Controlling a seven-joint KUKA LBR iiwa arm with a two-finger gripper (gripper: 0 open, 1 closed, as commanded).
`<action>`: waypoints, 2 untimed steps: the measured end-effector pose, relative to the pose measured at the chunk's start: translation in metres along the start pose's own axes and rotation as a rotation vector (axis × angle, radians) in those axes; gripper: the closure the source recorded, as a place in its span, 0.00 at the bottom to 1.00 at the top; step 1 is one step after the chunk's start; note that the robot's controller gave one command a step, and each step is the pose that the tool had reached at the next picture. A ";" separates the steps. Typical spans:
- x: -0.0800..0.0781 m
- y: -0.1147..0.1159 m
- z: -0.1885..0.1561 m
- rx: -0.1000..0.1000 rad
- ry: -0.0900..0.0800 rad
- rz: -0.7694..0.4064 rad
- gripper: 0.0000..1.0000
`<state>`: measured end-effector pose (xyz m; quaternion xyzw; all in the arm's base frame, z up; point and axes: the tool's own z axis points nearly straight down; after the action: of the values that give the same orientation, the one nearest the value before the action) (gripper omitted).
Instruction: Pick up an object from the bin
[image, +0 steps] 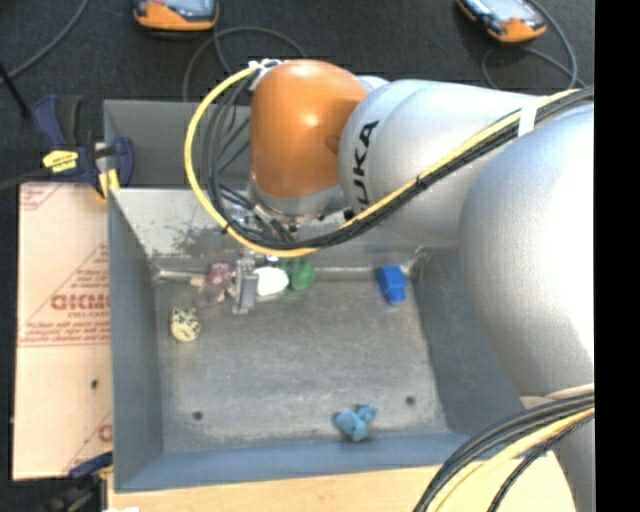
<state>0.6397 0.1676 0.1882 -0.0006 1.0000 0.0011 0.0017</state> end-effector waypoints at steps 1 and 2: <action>-0.011 -0.006 0.066 0.001 -0.003 -0.035 0.00; -0.010 -0.006 0.105 -0.001 0.002 0.129 0.00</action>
Offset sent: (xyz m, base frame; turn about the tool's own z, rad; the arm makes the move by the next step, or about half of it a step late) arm 0.0088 -0.0039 -0.1182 0.2145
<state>0.6497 0.1615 0.0832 0.0639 0.9980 0.0015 0.0007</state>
